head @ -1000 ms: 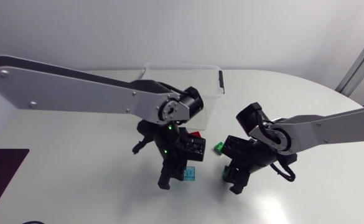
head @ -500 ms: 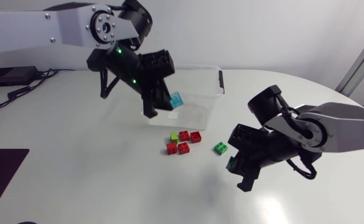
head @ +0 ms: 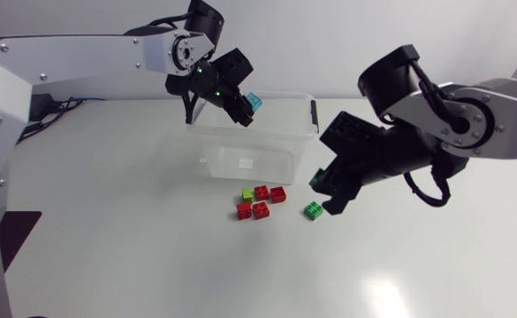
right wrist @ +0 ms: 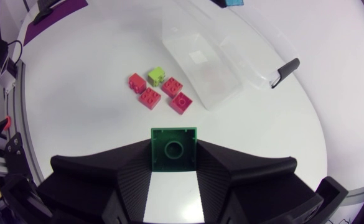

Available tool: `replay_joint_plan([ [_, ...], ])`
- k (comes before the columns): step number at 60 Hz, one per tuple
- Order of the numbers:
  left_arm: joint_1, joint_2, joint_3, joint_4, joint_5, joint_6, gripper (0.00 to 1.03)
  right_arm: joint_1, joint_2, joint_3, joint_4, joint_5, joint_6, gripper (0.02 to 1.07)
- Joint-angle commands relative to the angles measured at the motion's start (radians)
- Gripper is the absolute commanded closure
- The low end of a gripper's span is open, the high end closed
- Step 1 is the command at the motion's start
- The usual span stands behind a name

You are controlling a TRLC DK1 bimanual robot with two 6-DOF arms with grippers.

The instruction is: Place the duplo bricks in the container

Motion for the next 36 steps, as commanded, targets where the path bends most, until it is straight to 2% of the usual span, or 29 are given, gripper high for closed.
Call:
replay_joint_plan([
  [1, 0.011, 0.024, 0.043, 0.009, -0.026, -0.045, 0.3, -0.012, 0.053, 0.061, -0.005, 0.003, 0.04, 0.78],
  [5, 0.018, 0.006, 0.037, 0.011, -0.048, -0.056, 0.09, -0.018, 0.086, 0.11, -0.004, 0.003, 0.056, 0.78],
  [7, 0.022, -0.008, 0.032, 0.011, -0.051, -0.065, 0.05, -0.02, 0.105, 0.135, -0.004, 0.003, 0.06, 0.78],
  [13, 0.042, -0.067, -0.006, 0.014, -0.051, -0.076, 0.05, -0.024, 0.166, 0.213, -0.001, 0.004, 0.086, 0.78],
  [17, 0.05, -0.162, -0.089, 0.047, -0.051, -0.079, 0.05, -0.026, 0.215, 0.281, 0.002, 0.004, 0.102, 0.78],
  [36, 0.042, -0.404, -0.345, 0.054, -0.059, -0.073, 0.05, -0.029, 0.387, 0.521, -0.005, 0.008, 0.14, 0.77],
])
